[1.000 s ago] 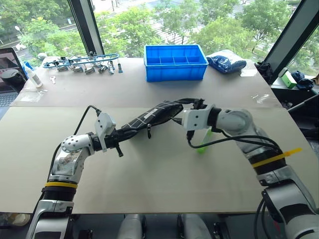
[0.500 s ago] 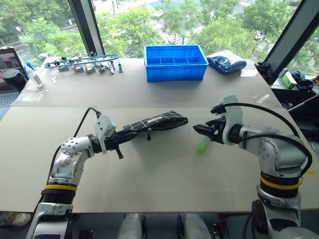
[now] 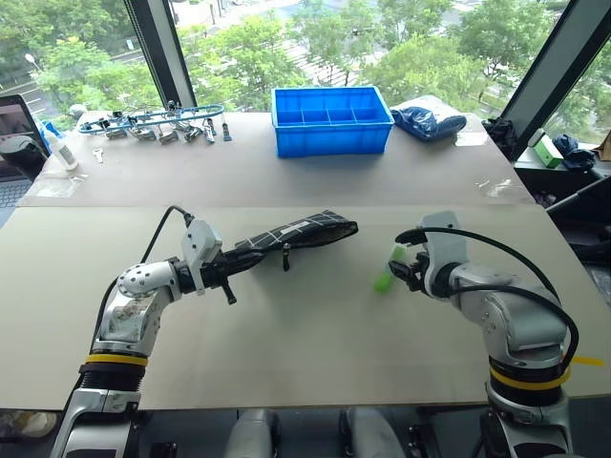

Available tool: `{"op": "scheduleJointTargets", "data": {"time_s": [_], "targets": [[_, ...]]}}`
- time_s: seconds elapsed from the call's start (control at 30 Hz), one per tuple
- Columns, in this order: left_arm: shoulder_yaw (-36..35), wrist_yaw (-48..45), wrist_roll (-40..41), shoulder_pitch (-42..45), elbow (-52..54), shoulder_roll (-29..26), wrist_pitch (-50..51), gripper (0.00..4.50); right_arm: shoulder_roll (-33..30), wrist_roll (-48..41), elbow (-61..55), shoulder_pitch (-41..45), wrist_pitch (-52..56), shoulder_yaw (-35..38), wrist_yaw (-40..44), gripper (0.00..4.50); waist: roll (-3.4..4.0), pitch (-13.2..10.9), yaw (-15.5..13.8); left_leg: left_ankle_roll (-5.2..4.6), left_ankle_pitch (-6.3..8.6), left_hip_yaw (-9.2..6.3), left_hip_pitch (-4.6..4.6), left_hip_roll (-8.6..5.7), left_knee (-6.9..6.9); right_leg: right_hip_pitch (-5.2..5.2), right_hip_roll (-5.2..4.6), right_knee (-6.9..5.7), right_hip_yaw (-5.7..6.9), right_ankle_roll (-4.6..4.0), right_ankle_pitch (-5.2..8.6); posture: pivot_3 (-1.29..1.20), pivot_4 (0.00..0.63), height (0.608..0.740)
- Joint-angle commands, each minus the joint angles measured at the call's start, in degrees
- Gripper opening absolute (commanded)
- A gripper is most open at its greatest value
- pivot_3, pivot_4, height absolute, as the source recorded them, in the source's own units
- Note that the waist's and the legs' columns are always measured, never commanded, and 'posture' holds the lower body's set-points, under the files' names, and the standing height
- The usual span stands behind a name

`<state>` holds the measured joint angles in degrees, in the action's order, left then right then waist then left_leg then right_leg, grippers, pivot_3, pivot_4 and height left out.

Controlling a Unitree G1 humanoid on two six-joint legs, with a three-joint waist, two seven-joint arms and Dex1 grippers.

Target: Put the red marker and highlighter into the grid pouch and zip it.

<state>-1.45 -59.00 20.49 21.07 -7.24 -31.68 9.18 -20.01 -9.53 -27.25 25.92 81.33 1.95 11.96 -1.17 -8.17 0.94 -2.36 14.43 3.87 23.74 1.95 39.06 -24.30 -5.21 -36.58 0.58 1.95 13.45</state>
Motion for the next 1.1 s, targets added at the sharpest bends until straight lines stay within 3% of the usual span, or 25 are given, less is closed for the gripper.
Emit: {"op": "scheduleJointTargets", "data": {"time_s": [0.03,0.33,0.73,0.9,1.03,1.1], "targets": [[-1.2,0.4,1.3,-0.2,2.6,0.1,0.3,0.0,1.7,1.1,1.5,1.9,-3.7,-0.3,-2.0,3.1,0.0,0.0,-0.1,0.0,0.0,0.0,0.0,0.0,0.0,0.0,-0.01,-0.01,0.0,0.0,0.0,0.0,0.15,0.74],[-1.6,1.1,1.5,-1.3,3.9,-0.3,1.1,0.0,1.1,4.3,5.6,-1.0,-9.0,-0.8,-5.4,3.1,0.0,0.0,-0.2,0.0,0.0,0.0,0.02,-0.02,0.0,0.02,-0.05,-0.03,0.02,0.01,0.0,0.0,0.15,0.74],[-1.9,1.7,1.6,-1.2,5.2,-0.5,2.4,0.0,13.2,3.5,7.9,1.7,-4.5,5.9,-10.0,3.1,0.0,0.0,-0.2,0.0,0.0,-0.02,0.0,0.0,0.0,0.01,-0.02,-0.09,0.01,0.01,0.0,0.0,0.15,0.74],[-2.1,1.9,1.7,-1.5,5.5,-0.5,2.5,0.0,15.4,4.0,6.4,0.8,-3.5,5.9,-11.2,3.1,0.0,0.0,-0.2,0.0,0.0,-0.02,0.0,0.0,0.0,0.03,-0.03,-0.09,0.03,0.01,0.0,0.0,0.15,0.74],[-2.2,2.1,1.7,-1.6,5.6,-0.5,2.4,0.0,14.0,4.3,6.0,0.1,-5.4,3.4,-10.8,2.14,0.0,0.0,-0.1,0.0,0.0,-0.02,0.0,0.0,-0.02,0.02,-0.03,-0.09,0.03,0.01,0.0,0.0,0.15,0.74],[-2.3,2.2,1.7,-1.6,5.5,-0.5,2.4,0.0,12.5,4.7,6.2,-0.2,-7.1,2.2,-10.3,1.45,0.0,0.0,-0.1,0.0,0.0,-0.02,0.0,0.0,-0.02,0.02,-0.02,-0.08,0.02,0.01,0.0,0.0,0.15,0.74]]}}
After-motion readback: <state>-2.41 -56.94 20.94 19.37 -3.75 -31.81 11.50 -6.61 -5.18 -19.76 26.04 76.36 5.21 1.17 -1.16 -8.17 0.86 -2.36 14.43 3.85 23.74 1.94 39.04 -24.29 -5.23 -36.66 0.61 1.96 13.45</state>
